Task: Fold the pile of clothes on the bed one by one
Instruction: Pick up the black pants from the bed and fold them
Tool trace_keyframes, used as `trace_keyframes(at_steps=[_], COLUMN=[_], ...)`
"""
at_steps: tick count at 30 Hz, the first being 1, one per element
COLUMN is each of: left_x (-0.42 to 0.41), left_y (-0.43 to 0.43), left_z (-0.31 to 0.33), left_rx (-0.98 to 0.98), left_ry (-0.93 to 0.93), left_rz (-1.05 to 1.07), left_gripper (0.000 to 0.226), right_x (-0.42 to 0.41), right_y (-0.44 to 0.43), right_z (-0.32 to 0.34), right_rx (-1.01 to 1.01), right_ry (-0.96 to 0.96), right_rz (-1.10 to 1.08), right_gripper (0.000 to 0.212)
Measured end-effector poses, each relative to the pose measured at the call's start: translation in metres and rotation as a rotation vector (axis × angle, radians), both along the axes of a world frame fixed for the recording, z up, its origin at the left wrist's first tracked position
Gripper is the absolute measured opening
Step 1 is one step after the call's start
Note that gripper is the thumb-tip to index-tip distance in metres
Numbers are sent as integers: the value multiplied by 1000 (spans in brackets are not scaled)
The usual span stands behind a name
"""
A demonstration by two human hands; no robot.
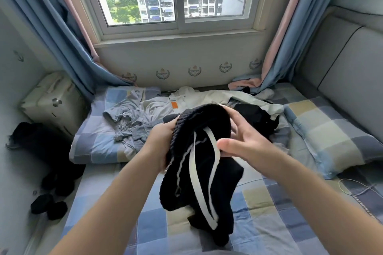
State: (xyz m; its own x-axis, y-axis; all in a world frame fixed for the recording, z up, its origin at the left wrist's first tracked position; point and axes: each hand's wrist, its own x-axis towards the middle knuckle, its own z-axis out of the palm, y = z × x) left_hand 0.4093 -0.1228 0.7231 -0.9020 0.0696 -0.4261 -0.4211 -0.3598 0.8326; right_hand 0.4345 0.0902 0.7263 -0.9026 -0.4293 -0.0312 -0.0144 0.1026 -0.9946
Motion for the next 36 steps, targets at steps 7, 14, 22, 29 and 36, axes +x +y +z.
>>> trace_keyframes(at_steps=[7,14,22,29,36], left_x=[2,5,1,-27,-55], left_y=[7,1,17,13,10], left_z=[17,5,8,22,21], left_rx=[55,-305,-304,-1075,-1445], left_ry=[-70,262,323,778,518], left_rz=[-82,-305,-216,-447,-210], left_gripper=[47,71,85,12,28], right_x=[-22,-34,-31,-39,-75], right_y=[0,2,7,27,60], right_z=[23,50,53,72,2], right_rx=[284,199,78,677,1086], right_ry=[278,169,63,301,370], right_rz=[-183,-196,-57,123,-308], right_gripper=[4,12,19,11,40])
